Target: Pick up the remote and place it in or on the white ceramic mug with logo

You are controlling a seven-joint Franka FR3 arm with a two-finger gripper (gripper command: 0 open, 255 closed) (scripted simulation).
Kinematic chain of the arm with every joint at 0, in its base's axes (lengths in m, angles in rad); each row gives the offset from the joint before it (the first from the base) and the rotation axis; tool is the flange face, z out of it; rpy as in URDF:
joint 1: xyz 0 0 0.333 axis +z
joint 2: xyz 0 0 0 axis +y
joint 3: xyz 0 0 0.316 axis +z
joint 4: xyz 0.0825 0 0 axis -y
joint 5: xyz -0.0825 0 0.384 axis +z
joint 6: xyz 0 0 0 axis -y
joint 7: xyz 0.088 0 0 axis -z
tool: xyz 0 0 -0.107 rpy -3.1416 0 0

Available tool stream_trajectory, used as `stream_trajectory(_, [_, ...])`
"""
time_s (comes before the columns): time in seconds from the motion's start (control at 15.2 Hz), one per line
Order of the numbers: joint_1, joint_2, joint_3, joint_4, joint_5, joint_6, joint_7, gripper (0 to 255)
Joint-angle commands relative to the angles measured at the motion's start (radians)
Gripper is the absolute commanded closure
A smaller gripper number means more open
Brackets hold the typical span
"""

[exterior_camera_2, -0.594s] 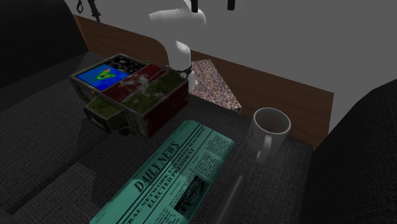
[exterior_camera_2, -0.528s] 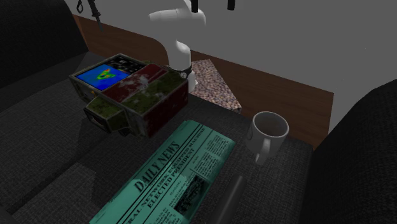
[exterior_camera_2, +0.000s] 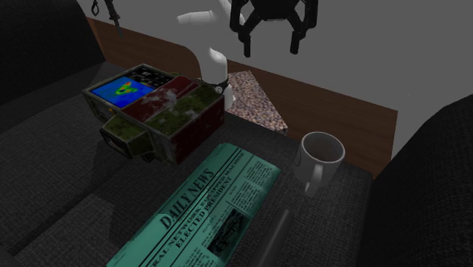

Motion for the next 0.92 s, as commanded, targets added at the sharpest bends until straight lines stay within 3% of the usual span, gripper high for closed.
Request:
stream_trajectory(0.0, [-0.019, 0.073, 0.015, 0.016, 0.002, 0.05, 0.064, 0])
stream_trajectory(0.86, [-0.094, 0.549, 0.048, 0.235, -0.036, 0.25, 0.45, 0])
